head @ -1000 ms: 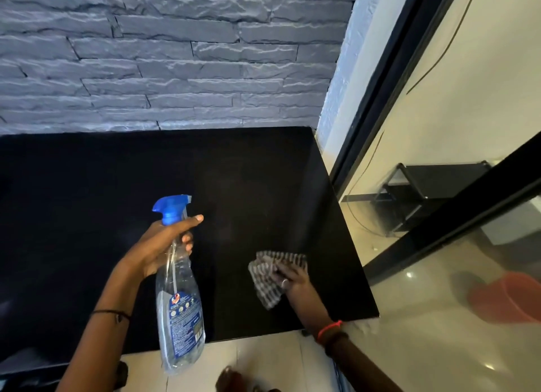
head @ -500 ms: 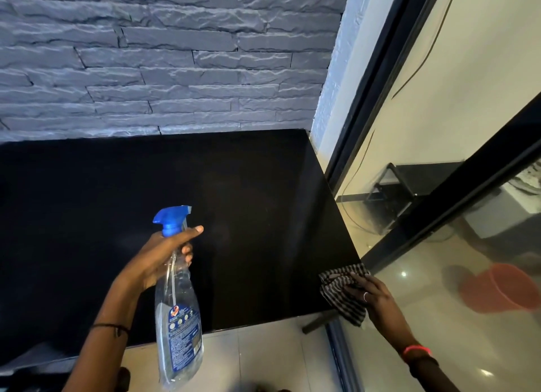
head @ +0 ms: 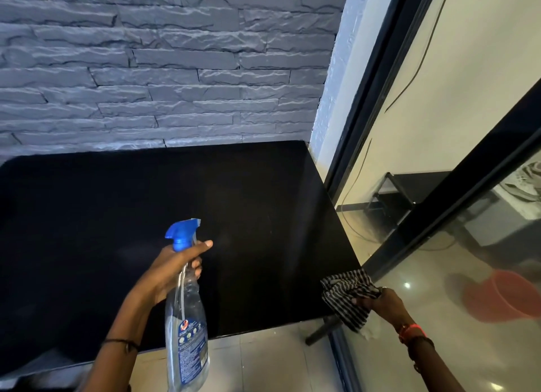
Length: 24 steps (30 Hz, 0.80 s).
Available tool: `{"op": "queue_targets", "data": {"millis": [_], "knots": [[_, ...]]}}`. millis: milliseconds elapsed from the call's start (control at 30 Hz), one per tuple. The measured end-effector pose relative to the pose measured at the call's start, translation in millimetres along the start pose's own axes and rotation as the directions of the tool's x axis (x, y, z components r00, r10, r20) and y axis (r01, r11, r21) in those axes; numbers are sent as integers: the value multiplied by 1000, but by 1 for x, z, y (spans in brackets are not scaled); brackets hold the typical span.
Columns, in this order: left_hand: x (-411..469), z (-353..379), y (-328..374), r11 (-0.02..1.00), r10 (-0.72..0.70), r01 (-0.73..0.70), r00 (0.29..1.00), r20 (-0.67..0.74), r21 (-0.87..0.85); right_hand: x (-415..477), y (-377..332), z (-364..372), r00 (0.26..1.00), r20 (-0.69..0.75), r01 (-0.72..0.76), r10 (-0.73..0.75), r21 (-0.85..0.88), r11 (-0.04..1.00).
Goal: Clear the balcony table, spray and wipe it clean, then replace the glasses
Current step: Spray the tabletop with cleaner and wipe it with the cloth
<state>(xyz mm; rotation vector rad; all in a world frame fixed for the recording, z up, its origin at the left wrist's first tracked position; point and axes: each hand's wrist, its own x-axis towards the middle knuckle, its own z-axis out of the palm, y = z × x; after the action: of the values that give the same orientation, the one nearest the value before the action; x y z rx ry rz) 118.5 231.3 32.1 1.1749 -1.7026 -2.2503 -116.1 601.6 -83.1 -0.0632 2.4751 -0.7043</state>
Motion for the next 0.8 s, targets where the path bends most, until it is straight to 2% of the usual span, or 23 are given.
{"op": "queue_targets", "data": {"millis": [233,400,500,600,800], "knots": [[-3,-1,-4,991,128,-126,991,-36,51,0,-5,0,989,-147,31,-33,-20,999],[-12,-10,-3,979,202,-201,974,-106,18,-7,-20,-2,987,-155,56,-34,140,989],[-18,-18,-3,976,216,-217,963,-160,13,-20,-42,-2,995,-80,80,-59,292,953],[-27,-26,-4,970,239,-243,945,-225,8,-30,-67,8,989,83,67,-122,479,875],[-48,-50,-13,945,299,-327,871,-390,-6,-43,-126,57,925,311,-34,-220,643,765]]}}
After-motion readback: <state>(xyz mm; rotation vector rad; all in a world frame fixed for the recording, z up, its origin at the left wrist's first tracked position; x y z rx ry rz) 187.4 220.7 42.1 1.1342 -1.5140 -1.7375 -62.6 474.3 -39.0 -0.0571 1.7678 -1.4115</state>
